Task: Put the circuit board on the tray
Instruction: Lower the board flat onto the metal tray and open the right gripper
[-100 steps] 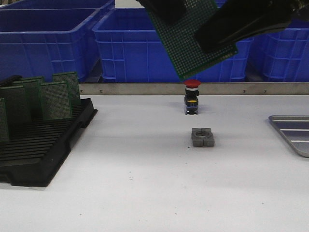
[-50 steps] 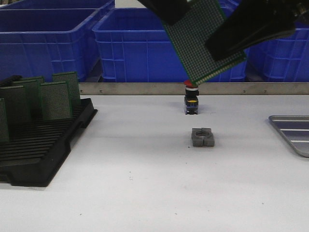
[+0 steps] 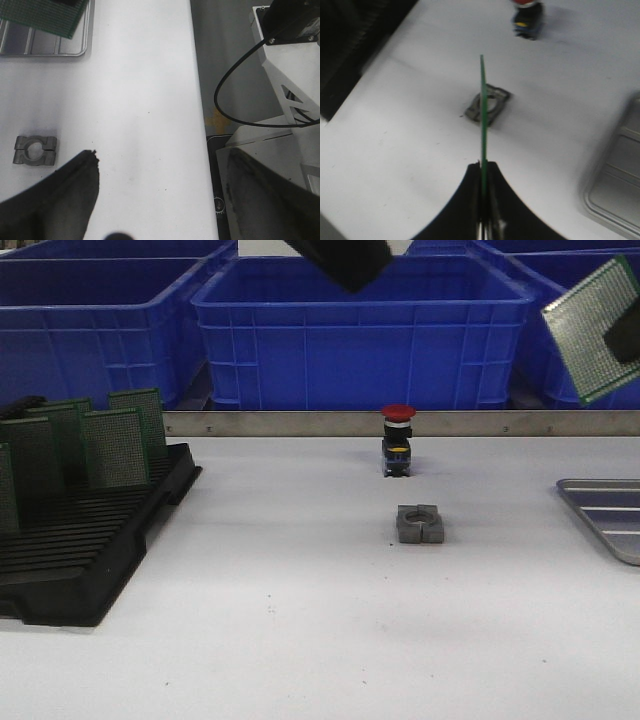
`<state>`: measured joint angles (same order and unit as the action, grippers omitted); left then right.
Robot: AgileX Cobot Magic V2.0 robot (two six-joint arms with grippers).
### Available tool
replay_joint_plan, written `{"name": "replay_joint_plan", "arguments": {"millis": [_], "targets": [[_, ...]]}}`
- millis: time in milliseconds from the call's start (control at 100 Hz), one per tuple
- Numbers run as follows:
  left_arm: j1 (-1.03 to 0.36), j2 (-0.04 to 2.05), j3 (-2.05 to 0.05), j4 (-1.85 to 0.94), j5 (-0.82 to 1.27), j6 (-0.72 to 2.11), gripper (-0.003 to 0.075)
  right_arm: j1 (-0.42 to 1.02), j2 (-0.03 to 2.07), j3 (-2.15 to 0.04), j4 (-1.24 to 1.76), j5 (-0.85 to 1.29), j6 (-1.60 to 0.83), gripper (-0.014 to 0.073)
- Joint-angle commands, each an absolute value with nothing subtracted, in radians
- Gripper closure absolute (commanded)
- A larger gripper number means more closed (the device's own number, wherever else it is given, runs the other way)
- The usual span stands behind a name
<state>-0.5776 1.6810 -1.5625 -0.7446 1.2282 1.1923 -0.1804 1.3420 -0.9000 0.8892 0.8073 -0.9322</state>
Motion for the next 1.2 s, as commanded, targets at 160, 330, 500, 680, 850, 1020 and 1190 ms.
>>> {"name": "replay_joint_plan", "arguments": {"millis": [160, 330, 500, 680, 850, 1020, 1190], "targets": [[-0.587, 1.633, -1.587, -0.814, 1.275, 1.185, 0.0217, -0.326, 1.474, -0.937, 0.976, 0.724, -0.827, 0.0662], [-0.587, 1.633, -1.587, -0.814, 1.275, 1.185, 0.0217, -0.349, 1.562, -0.937, 1.066, 0.676, -0.827, 0.0662], [-0.587, 1.633, -1.587, -0.814, 1.275, 1.185, 0.0217, -0.349, 1.636, -0.937, 1.081, 0.643, -0.827, 0.0662], [-0.587, 1.633, -1.587, -0.814, 1.275, 1.185, 0.0217, -0.349, 1.709, -0.937, 1.092, 0.619, -0.827, 0.0662], [-0.587, 1.633, -1.587, -0.816, 1.275, 1.185, 0.0217, -0.349, 1.752, -0.937, 1.102, 0.607, -0.827, 0.0662], [-0.587, 1.633, -1.587, -0.825, 1.275, 1.185, 0.0217, -0.349, 1.754, -0.937, 1.104, 0.607, -0.827, 0.0654], [-0.587, 1.633, -1.587, -0.827, 1.275, 1.185, 0.0217, -0.349, 1.754, -0.937, 1.104, 0.607, -0.827, 0.0543]]}}
